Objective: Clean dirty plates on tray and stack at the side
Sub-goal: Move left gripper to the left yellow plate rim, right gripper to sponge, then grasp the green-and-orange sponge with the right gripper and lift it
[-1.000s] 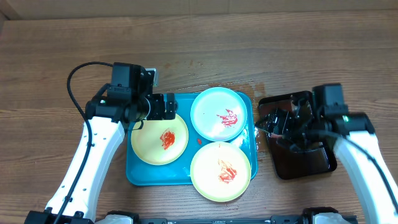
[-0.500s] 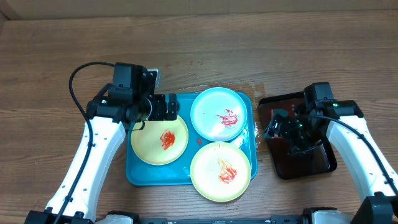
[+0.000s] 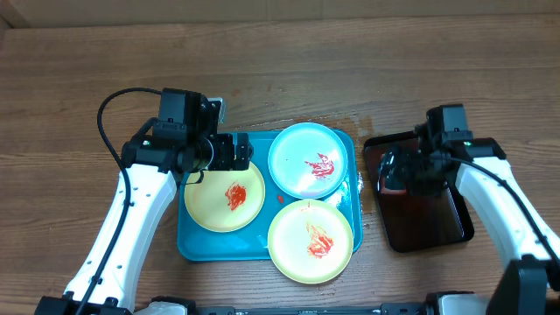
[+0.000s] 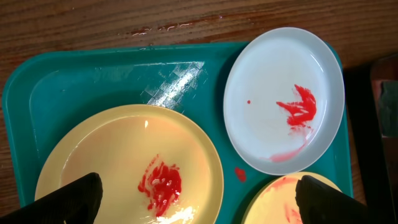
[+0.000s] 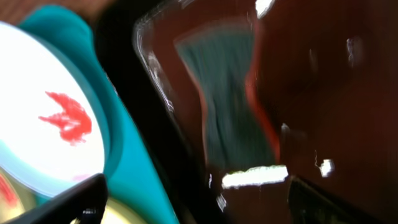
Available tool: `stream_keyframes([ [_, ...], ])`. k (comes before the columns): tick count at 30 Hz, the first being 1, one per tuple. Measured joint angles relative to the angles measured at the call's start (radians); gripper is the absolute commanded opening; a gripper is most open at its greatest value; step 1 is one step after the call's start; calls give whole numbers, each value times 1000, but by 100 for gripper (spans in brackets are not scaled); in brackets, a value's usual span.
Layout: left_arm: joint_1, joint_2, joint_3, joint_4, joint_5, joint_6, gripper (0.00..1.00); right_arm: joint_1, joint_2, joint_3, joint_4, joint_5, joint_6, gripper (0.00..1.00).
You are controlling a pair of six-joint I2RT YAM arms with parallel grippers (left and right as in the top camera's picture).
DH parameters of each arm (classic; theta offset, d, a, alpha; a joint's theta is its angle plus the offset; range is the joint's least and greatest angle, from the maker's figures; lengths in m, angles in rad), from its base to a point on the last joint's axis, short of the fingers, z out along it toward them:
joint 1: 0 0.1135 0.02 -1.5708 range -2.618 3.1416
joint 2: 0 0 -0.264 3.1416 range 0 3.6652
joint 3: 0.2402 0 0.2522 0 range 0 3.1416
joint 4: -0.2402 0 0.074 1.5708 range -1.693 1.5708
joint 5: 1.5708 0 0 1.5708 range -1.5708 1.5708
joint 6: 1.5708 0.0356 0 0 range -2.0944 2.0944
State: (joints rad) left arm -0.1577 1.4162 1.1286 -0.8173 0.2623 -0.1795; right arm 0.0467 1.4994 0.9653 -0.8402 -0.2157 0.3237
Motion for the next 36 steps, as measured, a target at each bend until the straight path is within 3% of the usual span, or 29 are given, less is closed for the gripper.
stream_keyframes([
  [7,0,0,0,1,0,0,100,0,61,1,108,49,-64,79],
  [16,0,0,0,2,0,1,100,0,202,1,113,94,-87,60],
  [22,0,0,0,2,0,4,100,0,230,1,129,96,-89,39],
  [29,0,0,0,2,0,4,100,0,230,2,148,97,-90,34],
  [31,0,0,0,2,0,4,100,0,230,2,151,97,-88,48],
  [36,0,0,0,2,0,4,100,0,230,4,146,101,-89,49],
])
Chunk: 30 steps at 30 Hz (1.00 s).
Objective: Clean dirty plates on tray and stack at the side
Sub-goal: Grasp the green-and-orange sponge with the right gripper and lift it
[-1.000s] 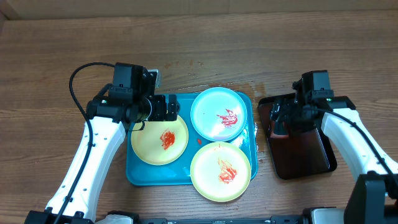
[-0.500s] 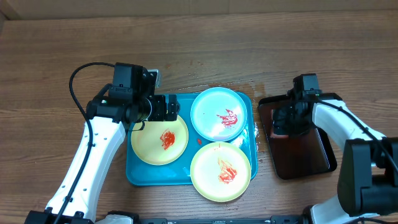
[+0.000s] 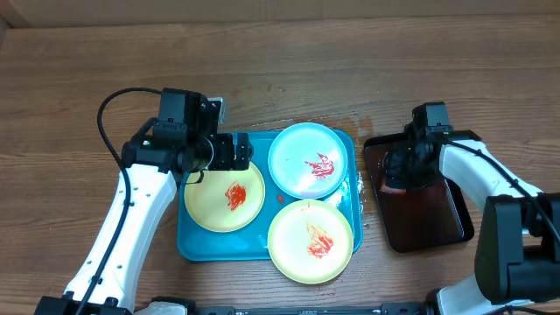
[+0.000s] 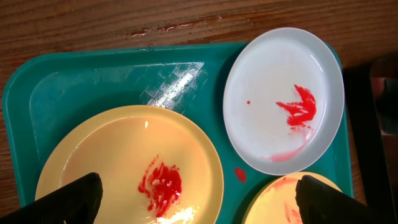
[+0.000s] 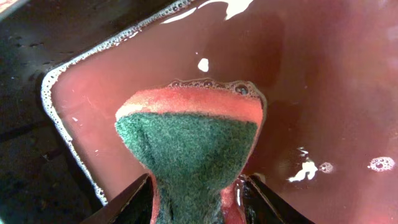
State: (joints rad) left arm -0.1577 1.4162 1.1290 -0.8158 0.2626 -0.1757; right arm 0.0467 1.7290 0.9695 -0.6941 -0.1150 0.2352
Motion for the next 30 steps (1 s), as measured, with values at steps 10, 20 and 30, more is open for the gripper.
stream_keyframes([
  [10,0,0,0,0,0,0,100,0,0,87,-53,0,0,46],
  [20,0,0,0,0,0,0,100,0,0,87,-64,0,42,39],
  [30,0,0,0,0,0,0,100,0,0,50,-66,0,71,22],
])
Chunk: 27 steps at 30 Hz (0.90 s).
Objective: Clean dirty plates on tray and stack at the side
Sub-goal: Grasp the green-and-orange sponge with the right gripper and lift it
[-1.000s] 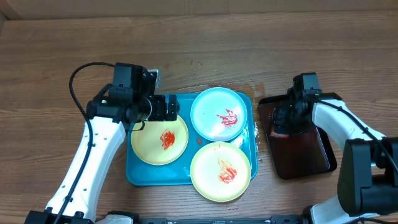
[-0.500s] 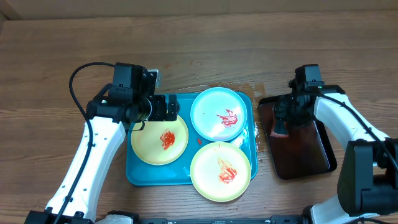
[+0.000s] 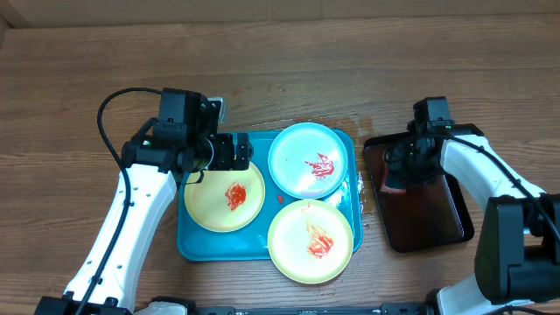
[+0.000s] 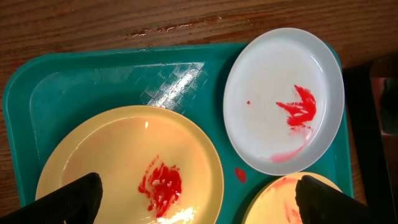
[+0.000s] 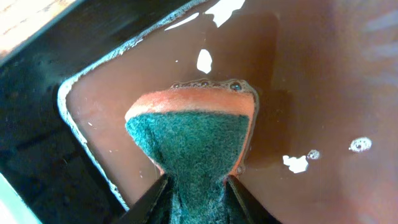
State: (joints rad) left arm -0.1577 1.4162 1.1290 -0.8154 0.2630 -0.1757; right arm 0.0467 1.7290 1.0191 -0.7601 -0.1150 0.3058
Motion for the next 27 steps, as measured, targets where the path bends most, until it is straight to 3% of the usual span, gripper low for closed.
stream_keyframes([
  [5,0,0,0,0,0,0,100,0,0,0,0,0,5,15],
  [16,0,0,0,0,0,0,100,0,0,-27,32,0,8,15],
  [18,0,0,0,0,0,0,100,0,0,-31,35,0,8,4],
  [22,0,0,0,0,0,0,100,0,0,-32,42,0,10,4],
  [23,0,0,0,0,0,0,96,0,0,-32,42,0,10,4],
  [24,0,0,0,0,0,0,81,0,0,-32,42,0,10,4],
  [27,0,0,0,0,0,3,28,0,0,-32,38,0,9,4],
])
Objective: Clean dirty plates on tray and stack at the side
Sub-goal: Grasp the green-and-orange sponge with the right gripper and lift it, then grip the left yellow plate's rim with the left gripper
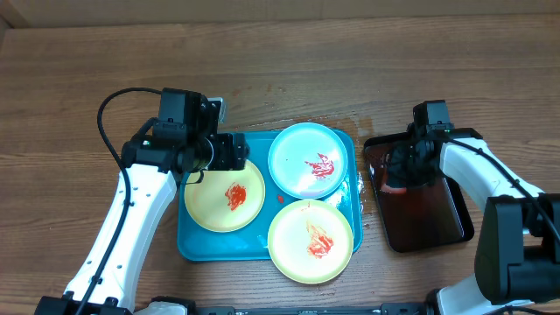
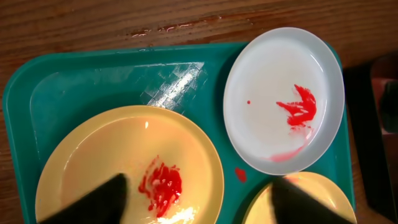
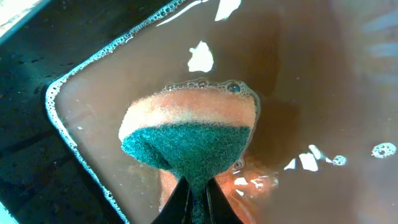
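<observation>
Three plates smeared red lie on the teal tray (image 1: 197, 247): a yellow plate (image 1: 224, 196) at left, a white plate (image 1: 308, 160) at the back, a second yellow plate (image 1: 311, 241) in front. My left gripper (image 1: 238, 150) hangs open over the tray, its blurred fingertips (image 2: 109, 202) either side of the left plate's red smear (image 2: 160, 186). My right gripper (image 3: 198, 202) is shut on the green-and-orange sponge (image 3: 193, 134), pinching it thin in brown soapy water. Seen from overhead, the right gripper (image 1: 398, 171) is at the basin's back left.
The black basin (image 1: 442, 229) of brown water stands right of the tray. Wet spots mark the wood (image 1: 350, 121) behind the tray. Bare wooden table (image 1: 79, 105) lies to the left and behind.
My right gripper's fingers have drawn tighter, squeezing the sponge to a narrow waist. The left gripper's fingers stand closer together than before and are blurred. The plates have not moved.
At first my right gripper was open at the basin's left edge with the sponge ahead of it. Then its fingers were around the sponge in the water, then tighter, and now pinched hard. The left gripper stayed over the tray throughout.
</observation>
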Available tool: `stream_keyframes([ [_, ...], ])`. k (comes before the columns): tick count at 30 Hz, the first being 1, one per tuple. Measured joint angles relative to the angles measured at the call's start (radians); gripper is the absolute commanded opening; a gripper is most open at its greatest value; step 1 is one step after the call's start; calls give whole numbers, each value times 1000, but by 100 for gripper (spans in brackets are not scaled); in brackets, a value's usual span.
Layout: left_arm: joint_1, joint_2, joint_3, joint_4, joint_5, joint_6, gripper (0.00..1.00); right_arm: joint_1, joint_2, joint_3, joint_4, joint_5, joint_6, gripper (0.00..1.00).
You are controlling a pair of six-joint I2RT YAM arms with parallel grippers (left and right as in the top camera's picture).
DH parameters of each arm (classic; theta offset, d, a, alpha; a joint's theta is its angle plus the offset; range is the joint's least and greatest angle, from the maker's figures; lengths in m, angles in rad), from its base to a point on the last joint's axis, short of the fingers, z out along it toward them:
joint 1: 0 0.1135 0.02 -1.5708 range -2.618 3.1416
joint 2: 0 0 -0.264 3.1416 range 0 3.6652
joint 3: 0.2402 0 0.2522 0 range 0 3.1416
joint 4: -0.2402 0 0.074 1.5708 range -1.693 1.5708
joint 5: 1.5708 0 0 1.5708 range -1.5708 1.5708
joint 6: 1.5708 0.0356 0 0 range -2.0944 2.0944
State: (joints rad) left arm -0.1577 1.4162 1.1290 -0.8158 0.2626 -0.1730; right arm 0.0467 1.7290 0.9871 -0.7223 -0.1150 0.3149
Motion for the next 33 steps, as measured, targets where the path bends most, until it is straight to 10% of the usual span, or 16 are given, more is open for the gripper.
stream_keyframes([
  [2,0,0,0,2,0,1,4,0,0,2,-10,0,0,4],
  [4,0,0,0,13,0,1,4,0,-1,12,-32,0,0,4],
  [6,0,0,0,30,0,5,21,0,-4,19,-56,0,0,4],
  [8,0,0,0,45,1,17,89,0,-10,24,-75,1,0,4],
  [9,0,0,0,46,0,16,89,0,-14,26,-82,1,0,4],
  [10,0,0,0,45,1,16,71,0,-20,29,-90,1,0,4],
  [11,0,0,0,43,1,16,17,0,-26,34,-99,2,-1,4],
  [12,0,0,0,41,0,14,4,0,-34,42,-111,4,-1,4],
  [16,0,0,0,21,-3,22,22,0,-73,82,-179,23,-1,4],
  [22,0,0,2,-3,-6,19,4,0,-160,149,-291,49,0,4],
  [33,0,0,5,-148,-197,24,11,0,-377,159,-405,72,41,4],
])
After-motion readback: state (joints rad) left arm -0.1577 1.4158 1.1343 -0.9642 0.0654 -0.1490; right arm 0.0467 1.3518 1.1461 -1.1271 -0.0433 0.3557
